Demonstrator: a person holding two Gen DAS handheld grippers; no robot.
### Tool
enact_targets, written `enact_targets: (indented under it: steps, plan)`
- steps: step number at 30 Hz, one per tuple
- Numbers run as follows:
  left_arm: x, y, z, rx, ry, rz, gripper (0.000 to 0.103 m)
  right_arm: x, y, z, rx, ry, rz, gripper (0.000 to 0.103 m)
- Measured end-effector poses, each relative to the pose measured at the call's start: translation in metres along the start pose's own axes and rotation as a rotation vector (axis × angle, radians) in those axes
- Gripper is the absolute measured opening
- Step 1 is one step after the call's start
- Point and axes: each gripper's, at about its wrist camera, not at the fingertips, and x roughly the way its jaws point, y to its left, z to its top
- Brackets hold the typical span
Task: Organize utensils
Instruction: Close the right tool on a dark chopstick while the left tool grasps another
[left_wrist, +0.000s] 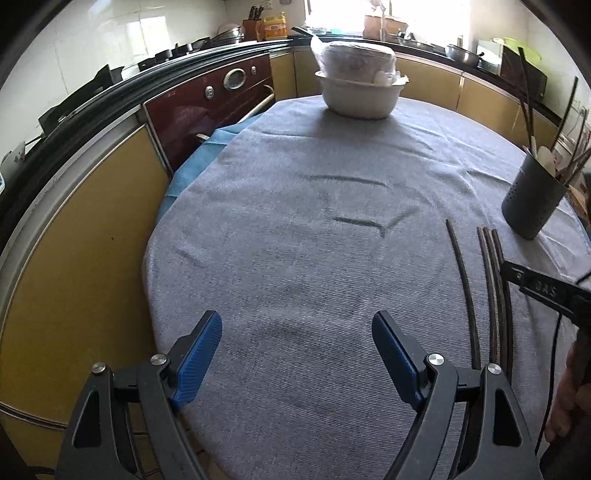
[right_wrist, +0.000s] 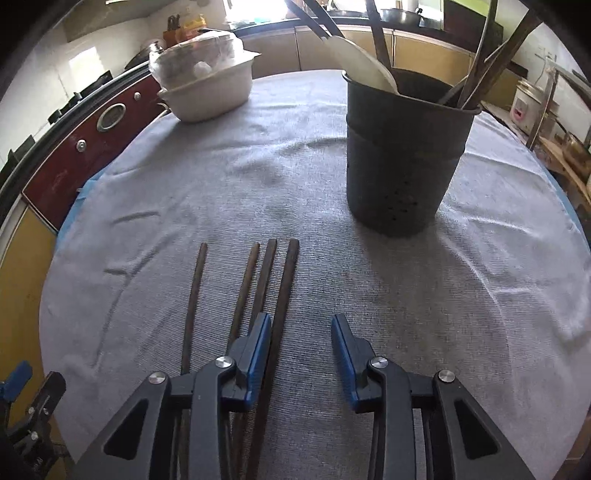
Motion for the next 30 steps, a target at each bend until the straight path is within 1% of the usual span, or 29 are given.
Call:
enact_targets:
  steps: [5,9,11,13,14,15,16,18,21,23,26,27,30]
  plan:
    - [-0.005,-0.002,0.000,0.010,-0.008,-0.012,0.084,0.008,0.002,0.010,0.005,-0.002,-0.003,0.037]
    - [-0.008,-0.003,0.002,0.004,-0.001,-0.055,0.084,0.015,0.008,0.018,-0.024,0.013,-0.040,0.036]
    - [-0.007,-0.006,0.004,0.001,0.017,-0.090,0.084,0.016,0.014,0.019,-0.077,0.017,-0.070,0.030]
    - [-0.007,-0.008,0.007,0.002,0.026,-0.113,0.083,0.016,0.014,0.018,-0.094,0.021,-0.084,0.014]
    - [-0.007,-0.010,0.009,0.006,0.030,-0.128,0.083,0.014,0.011,0.016,-0.091,0.028,-0.082,0.012]
    - [-0.006,-0.012,0.010,0.009,0.035,-0.139,0.078,0.012,0.008,0.014,-0.087,0.036,-0.078,0.010]
    - [-0.005,-0.015,0.012,0.015,0.043,-0.153,0.071,0.010,0.003,0.011,-0.082,0.041,-0.079,0.010]
    - [-0.002,-0.022,0.016,0.033,0.066,-0.183,0.065,0.004,-0.007,0.004,-0.084,0.043,-0.094,0.009]
    - [0.004,-0.039,0.025,0.060,0.096,-0.242,0.061,-0.004,-0.025,-0.008,-0.082,0.050,-0.102,0.010]
    - [0.007,-0.053,0.033,0.078,0.108,-0.295,0.060,-0.009,-0.037,-0.015,-0.073,0.064,-0.100,0.010]
    - [0.022,-0.073,0.044,0.091,0.143,-0.319,0.059,-0.014,-0.051,-0.020,-0.057,0.091,-0.088,0.010]
    - [0.027,-0.077,0.047,0.093,0.157,-0.323,0.056,-0.015,-0.054,-0.020,-0.053,0.101,-0.083,0.010]
    - [0.048,-0.092,0.054,0.095,0.219,-0.327,0.044,-0.015,-0.062,-0.018,-0.032,0.132,-0.058,0.010]
